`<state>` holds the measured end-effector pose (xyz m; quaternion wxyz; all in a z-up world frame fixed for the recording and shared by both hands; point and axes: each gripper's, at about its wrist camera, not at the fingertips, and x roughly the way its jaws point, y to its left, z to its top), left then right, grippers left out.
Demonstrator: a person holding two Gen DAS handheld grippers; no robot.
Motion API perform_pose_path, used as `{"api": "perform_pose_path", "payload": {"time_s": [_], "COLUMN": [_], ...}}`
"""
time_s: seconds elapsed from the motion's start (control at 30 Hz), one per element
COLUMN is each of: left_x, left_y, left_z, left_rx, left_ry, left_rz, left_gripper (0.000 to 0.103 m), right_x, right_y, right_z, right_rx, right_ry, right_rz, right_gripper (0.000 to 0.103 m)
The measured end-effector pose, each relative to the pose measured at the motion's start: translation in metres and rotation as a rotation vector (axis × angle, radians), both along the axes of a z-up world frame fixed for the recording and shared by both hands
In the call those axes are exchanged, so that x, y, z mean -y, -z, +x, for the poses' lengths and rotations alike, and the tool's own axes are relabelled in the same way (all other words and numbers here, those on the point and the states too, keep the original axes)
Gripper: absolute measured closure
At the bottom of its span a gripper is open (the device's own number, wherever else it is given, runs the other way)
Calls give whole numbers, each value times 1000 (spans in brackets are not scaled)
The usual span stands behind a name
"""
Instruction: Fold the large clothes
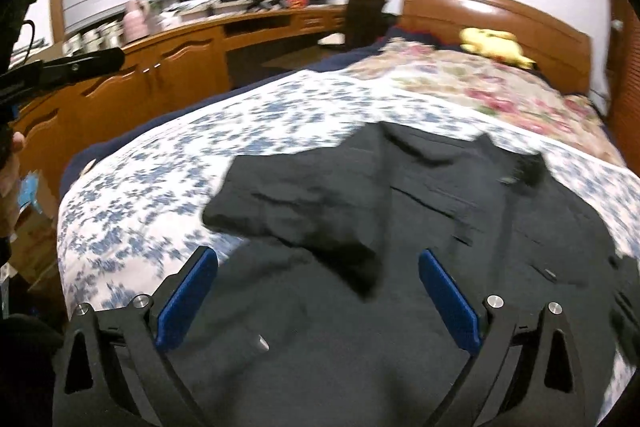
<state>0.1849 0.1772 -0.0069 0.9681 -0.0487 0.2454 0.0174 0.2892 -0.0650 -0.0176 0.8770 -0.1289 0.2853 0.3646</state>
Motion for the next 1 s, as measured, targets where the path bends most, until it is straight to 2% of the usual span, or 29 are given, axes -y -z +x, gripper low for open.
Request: {"api": "perform_pose_path", "payload": {"time_s": [0.2,0.37,0.5,0.63,0.7,0.8,0.87,0.9,0.93,0.97,1.0], "left_x": [-40,-64,-72,-73,-71,-72,-71,-72,-72,-72,-72], "left_y": [15,26,30,32,32,33,34,33,34,34,34], "left_z": [-11,-17,-20,-20,-19,-20,-20,-20,-20,-19,-20], "left_rx": [-19,-32,-38,-41,-39,-37,-39,-39,-42,-44,-44], "left_ry": [-43,-80,-95,-98,-103,-102,-103,-102,-101,-99,-100], "left_rz": [-8,-10,-8,-3,11,13,13,11,8,5,5], "left_gripper": [74,72,72,71,71,71,70,70,70,70,70], "right_x": [-66,-116,-146,-175,-186,-194,-193,-193,-191,-191,-190], "right_y": [24,48,66,86,97,100,101,101,100,100,99], "right_z": [39,63,71,84,92,102,107,109,109,110,112], "right_rx": [-55,-109,-131,-139,-140,-141,-125,-114,-105,-100,-91], "right_ry": [-107,-190,-230,-229,-204,-187,-173,-172,-172,-172,-170], "right_rz": [-50,-105,-157,-263,-308,-306,-317,-318,-314,-306,-294], "right_gripper": [9,27,30,30,37,45,62,67,77,83,85]}}
